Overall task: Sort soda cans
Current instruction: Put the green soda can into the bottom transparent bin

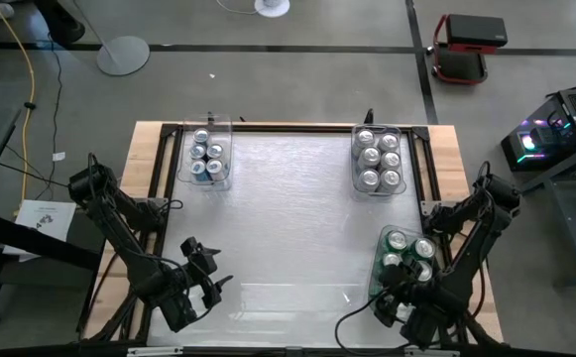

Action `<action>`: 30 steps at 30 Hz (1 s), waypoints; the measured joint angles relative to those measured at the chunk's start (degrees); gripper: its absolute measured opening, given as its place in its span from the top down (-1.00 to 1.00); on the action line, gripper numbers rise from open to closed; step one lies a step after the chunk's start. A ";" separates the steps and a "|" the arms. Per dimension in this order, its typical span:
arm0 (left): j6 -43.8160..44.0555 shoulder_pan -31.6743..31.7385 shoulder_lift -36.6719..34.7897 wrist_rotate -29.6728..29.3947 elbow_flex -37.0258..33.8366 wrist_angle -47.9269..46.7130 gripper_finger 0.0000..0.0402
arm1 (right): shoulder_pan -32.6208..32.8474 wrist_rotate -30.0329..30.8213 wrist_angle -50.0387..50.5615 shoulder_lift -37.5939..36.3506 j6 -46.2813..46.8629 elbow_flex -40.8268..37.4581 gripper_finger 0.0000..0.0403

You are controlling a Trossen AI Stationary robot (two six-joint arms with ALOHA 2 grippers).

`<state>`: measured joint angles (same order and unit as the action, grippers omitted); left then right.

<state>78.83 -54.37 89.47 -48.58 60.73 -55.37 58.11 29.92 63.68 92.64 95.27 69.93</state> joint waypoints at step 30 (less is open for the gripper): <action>0.00 -0.02 0.00 0.00 0.00 0.01 -0.76 | 0.71 -35.22 9.19 0.26 11.01 14.32 -0.70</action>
<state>78.83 -54.39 89.47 -48.58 60.73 -55.36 58.82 -5.30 72.87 92.90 106.28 84.25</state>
